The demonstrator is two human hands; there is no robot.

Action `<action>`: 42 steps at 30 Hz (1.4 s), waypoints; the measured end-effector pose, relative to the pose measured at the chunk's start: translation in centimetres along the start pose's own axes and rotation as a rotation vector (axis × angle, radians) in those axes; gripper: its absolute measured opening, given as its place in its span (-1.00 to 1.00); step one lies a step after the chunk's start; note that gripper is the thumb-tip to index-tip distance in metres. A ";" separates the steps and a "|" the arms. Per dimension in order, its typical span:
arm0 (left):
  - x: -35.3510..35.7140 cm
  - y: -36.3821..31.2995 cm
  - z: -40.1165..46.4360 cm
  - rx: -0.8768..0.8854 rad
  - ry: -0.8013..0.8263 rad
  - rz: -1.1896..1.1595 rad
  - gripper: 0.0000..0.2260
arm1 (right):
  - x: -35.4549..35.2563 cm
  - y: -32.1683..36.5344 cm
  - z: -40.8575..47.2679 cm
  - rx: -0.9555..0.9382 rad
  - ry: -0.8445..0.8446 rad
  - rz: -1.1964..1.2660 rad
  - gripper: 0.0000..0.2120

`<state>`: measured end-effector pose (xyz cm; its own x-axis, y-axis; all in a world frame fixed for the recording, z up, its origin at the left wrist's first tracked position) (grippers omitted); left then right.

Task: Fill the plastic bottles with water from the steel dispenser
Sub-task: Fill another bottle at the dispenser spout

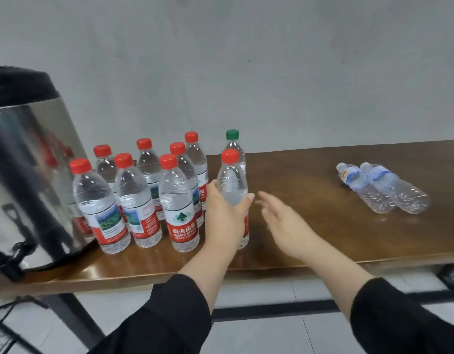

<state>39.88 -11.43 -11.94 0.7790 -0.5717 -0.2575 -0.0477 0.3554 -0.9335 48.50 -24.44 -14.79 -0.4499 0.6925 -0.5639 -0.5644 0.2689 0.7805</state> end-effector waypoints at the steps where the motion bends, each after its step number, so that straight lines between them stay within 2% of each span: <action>1: 0.4 0.3 0.8 -0.012 -0.021 -0.005 -0.40 | 1.0 -1.0 0.2 0.008 0.034 0.035 -0.56; 8: 1.4 2.1 4.2 -0.050 -0.059 -0.002 -0.38 | 4.3 -2.5 1.8 0.035 0.099 0.214 -0.56; 13: 0.5 2.8 2.2 -0.026 -0.098 0.011 -0.32 | 3.6 -3.3 1.4 0.041 0.088 0.133 -0.56; 15: -0.8 3.1 -1.2 0.009 -0.137 -0.090 -0.39 | 1.1 -4.4 0.8 0.091 0.012 0.060 -0.58; 18: -1.0 2.1 -5.9 0.175 -0.108 -0.158 -0.69 | -6.1 -6.2 0.1 0.109 -0.259 -0.153 -0.62; 21: 3.0 1.6 -6.0 0.188 0.101 -0.025 -0.79 | -13.4 -7.9 0.5 0.108 -0.468 -0.488 -0.63; 23: 6.6 1.4 -5.1 0.177 0.271 0.097 -0.76 | -17.4 -10.1 1.4 0.200 -0.509 -0.678 -0.66; 26: 11.1 2.5 -3.6 0.190 0.435 0.326 -0.70 | -20.5 -14.7 2.6 0.406 -0.380 -0.892 -0.57; 28: 13.0 3.8 -3.1 0.171 0.516 0.438 -0.68 | -21.0 -17.6 3.0 0.480 -0.284 -0.924 -0.52; 34: 13.6 5.2 -3.0 0.160 0.522 0.507 -0.68 | -21.8 -19.3 3.2 0.541 -0.290 -0.989 -0.50; 38: 13.4 5.3 -2.8 0.138 0.508 0.495 -0.69 | -21.9 -21.4 4.5 0.614 -0.271 -0.938 -0.40; 40: 13.3 5.4 -2.8 0.126 0.504 0.499 -0.68 | -21.5 -22.1 4.5 0.665 -0.242 -0.891 -0.44; 42: 13.4 5.5 -2.9 0.113 0.517 0.495 -0.67 | -20.4 -21.6 3.8 0.684 -0.259 -0.735 -0.48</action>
<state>48.23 -19.26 -21.23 0.2864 -0.5909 -0.7542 -0.2317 0.7211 -0.6529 72.47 -41.84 -19.09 0.0556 0.3047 -0.9508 -0.0897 0.9500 0.2991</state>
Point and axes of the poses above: each hand's wrist, its own z-axis towards the middle knuckle, its own x-axis out of the palm, y = z × x, the point moved 10 cm from there along z, towards the middle knuckle, and after that the axes turned 3 degrees about -x, right-handed, at the moved point
